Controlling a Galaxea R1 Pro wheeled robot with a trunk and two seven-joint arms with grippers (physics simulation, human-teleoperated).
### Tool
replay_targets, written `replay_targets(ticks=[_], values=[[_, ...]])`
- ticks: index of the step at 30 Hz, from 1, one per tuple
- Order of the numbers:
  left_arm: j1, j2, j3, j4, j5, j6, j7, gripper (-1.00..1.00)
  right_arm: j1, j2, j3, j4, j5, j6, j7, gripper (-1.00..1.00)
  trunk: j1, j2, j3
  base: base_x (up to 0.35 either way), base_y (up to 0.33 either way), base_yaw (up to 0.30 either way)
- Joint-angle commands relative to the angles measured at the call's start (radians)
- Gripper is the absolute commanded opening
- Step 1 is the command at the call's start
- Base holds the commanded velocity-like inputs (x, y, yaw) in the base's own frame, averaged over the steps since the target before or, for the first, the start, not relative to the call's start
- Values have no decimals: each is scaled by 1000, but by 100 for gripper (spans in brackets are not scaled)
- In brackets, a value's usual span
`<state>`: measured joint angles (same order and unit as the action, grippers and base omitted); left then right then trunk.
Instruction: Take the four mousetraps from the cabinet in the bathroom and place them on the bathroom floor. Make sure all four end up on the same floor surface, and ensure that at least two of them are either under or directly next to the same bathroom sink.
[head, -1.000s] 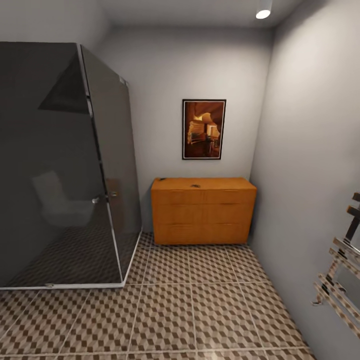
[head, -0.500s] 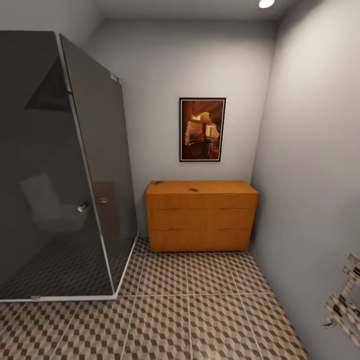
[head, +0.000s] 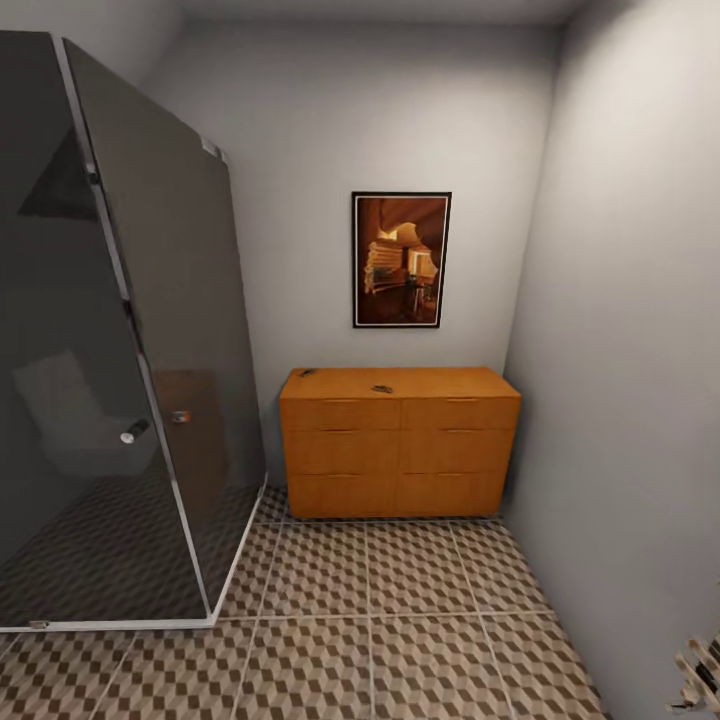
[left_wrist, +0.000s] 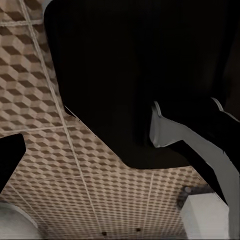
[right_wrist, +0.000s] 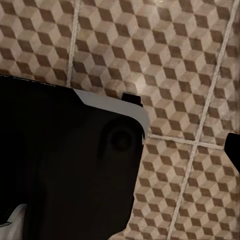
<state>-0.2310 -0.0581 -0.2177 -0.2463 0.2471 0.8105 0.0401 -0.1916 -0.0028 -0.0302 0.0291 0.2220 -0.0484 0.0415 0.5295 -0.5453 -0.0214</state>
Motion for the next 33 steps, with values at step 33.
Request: replay_targets(ticks=[33], values=[[-1, 3, -8, -5, 11, 33, 5, 100, -2, 0, -4, 3, 5, -1, 1, 100, 1, -2, -2, 307, -96, 0]])
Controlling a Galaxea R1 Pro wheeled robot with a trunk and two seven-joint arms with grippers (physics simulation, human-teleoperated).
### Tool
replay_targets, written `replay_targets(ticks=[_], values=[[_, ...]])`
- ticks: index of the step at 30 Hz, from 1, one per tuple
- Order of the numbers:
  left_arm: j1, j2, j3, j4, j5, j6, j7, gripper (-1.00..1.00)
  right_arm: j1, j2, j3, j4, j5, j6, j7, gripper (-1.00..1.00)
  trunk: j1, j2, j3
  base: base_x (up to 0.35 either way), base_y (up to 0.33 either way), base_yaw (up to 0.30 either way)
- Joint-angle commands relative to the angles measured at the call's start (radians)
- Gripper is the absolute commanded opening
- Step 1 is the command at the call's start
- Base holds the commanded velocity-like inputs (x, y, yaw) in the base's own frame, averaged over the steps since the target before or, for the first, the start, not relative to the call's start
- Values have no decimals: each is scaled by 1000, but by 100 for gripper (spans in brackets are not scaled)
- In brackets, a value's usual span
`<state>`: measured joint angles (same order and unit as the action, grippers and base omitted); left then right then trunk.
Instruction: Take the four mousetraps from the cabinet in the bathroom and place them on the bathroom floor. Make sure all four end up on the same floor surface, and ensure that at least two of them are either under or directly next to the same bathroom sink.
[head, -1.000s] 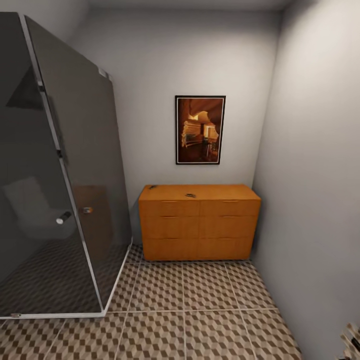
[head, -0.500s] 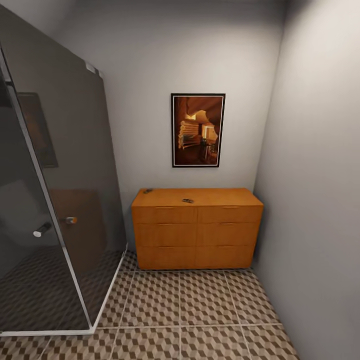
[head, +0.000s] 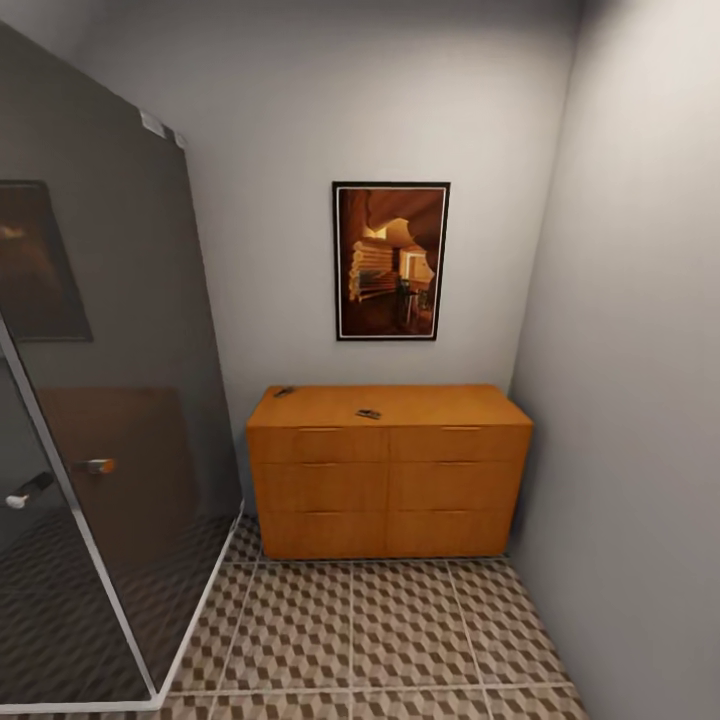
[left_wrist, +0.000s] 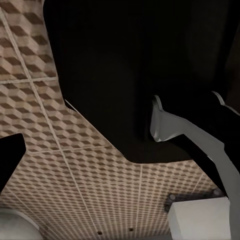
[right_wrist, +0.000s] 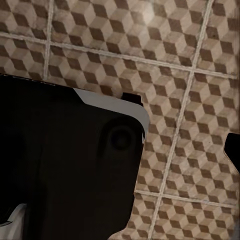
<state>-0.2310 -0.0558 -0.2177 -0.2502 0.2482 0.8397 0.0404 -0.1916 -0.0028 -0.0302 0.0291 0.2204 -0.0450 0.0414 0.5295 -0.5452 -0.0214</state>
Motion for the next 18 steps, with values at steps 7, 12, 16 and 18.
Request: replay_targets(ticks=[7, 12, 16, 18], values=[[-1, 1, -8, -1, 10, 4, 5, 100, -2, 1, -4, 3, 7, -3, 1, 100, 1, -2, -2, 307, -96, 1], [-1, 1, -8, -1, 10, 4, 5, 100, -2, 1, -4, 3, 7, -3, 0, 100, 1, -2, -2, 307, -96, 88], [-1, 1, -8, -1, 10, 4, 5, 100, -2, 0, -4, 3, 7, -4, 1, 100, 1, -2, -2, 307, -96, 217], [-1, 1, -8, -1, 10, 4, 5, 100, -2, 1, -4, 3, 7, -4, 1, 100, 1, -2, -2, 307, -96, 251]])
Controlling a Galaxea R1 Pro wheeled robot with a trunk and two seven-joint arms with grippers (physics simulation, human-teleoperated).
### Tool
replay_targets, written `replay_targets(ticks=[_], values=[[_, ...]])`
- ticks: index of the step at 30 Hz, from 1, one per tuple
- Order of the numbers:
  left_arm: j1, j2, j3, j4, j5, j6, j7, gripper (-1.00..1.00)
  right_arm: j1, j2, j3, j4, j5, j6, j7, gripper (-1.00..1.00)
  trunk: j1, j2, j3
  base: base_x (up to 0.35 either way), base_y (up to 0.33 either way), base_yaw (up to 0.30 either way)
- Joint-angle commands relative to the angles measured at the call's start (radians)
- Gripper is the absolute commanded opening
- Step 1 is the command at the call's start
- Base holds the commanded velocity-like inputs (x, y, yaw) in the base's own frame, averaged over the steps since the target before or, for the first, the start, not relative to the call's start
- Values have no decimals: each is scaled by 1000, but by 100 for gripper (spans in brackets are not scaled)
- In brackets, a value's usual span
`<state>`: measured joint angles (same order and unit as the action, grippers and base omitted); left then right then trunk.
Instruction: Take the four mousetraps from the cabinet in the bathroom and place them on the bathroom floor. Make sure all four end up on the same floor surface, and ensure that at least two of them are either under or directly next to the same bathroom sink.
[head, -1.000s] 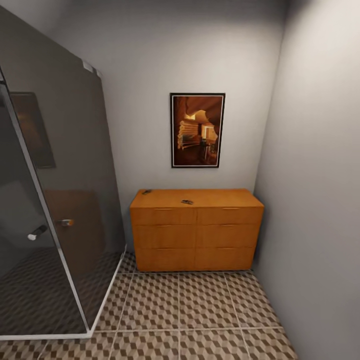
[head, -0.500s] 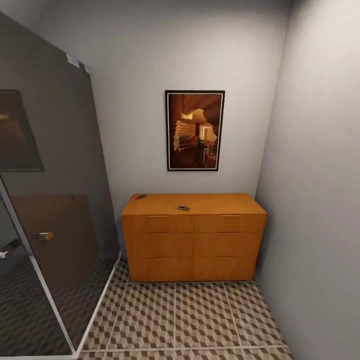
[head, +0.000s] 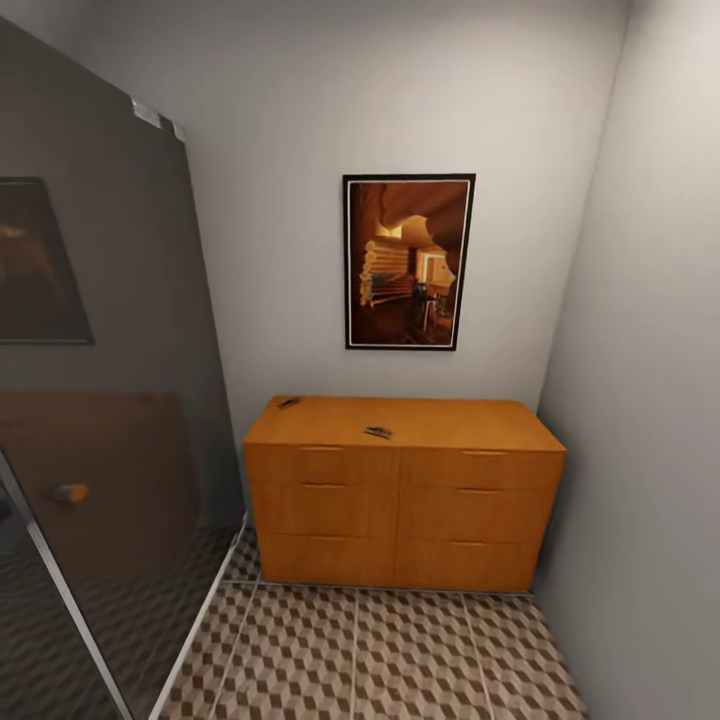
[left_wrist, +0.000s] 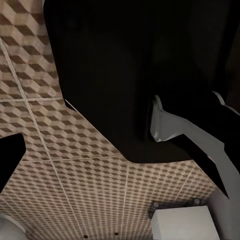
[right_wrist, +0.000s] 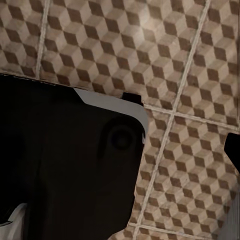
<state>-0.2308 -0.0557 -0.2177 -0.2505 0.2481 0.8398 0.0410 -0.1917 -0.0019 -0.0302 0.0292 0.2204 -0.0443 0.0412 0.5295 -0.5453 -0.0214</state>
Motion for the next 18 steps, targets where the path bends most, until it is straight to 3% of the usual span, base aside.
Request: replay_targets(ticks=[1, 10, 18], values=[[-1, 0, -8, -1, 10, 4, 4, 100, -2, 0, -4, 3, 7, -5, 1, 100, 1, -2, -2, 307, -96, 258], [-1, 0, -8, -1, 10, 4, 4, 100, -2, -1, -4, 3, 7, -5, 1, 100, 1, -2, -2, 307, -96, 256], [-1, 0, -8, -1, 10, 5, 4, 100, -2, -1, -4, 3, 7, -6, 2, 100, 1, -2, -2, 307, -96, 69]])
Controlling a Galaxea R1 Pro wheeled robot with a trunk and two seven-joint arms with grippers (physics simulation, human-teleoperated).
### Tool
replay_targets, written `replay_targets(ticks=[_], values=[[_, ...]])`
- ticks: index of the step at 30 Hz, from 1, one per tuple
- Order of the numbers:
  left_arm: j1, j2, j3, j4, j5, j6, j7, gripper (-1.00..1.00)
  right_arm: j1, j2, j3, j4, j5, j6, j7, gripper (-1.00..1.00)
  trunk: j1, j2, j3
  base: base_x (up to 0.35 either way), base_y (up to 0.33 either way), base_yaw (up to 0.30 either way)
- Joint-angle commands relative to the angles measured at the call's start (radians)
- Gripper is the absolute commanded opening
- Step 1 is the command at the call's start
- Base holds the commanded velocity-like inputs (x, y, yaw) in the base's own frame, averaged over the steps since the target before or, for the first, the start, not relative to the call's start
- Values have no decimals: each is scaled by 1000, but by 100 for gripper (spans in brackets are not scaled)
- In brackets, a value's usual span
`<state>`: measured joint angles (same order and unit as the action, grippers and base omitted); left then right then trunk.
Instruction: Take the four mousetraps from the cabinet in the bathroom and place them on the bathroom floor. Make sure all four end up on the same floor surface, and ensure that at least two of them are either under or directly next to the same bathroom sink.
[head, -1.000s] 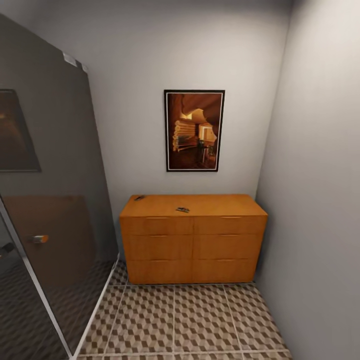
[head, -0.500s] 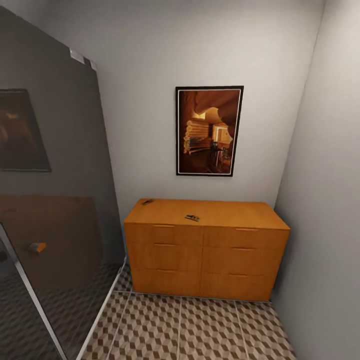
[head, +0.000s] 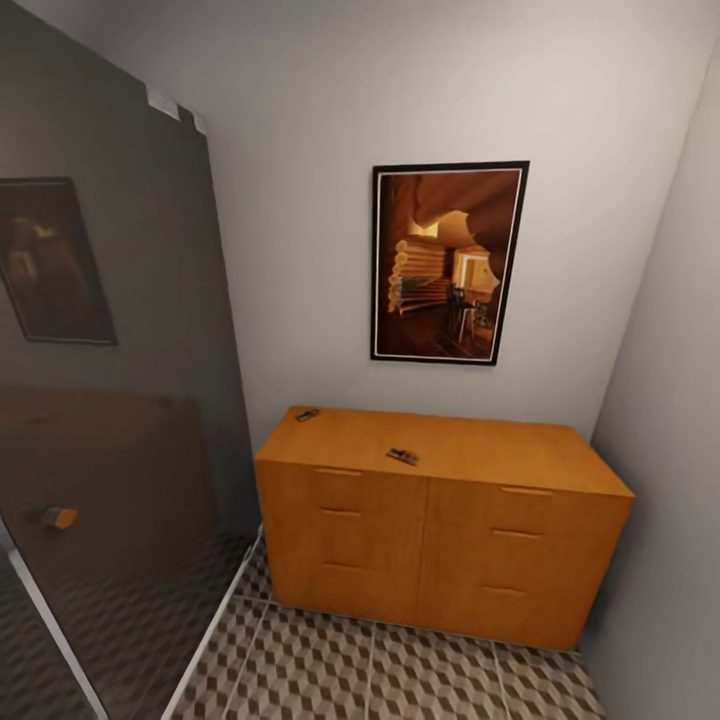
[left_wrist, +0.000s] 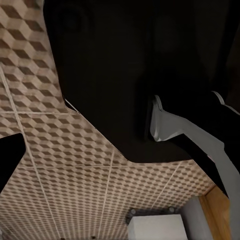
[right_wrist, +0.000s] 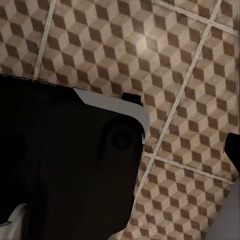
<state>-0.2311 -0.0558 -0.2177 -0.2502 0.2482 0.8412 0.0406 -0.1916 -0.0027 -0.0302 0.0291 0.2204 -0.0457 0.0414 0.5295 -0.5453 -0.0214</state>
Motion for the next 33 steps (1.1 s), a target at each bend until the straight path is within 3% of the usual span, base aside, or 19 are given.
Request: replay_targets(ticks=[1, 33], values=[[-1, 1, -8, -1, 10, 4, 4, 100, -2, 0, -4, 3, 7, -5, 1, 100, 1, -2, -2, 307, -96, 8], [-1, 0, -8, -1, 10, 3, 5, 100, -2, 0, -4, 3, 7, -8, 2, 100, 1, -2, -2, 299, -70, 1]])
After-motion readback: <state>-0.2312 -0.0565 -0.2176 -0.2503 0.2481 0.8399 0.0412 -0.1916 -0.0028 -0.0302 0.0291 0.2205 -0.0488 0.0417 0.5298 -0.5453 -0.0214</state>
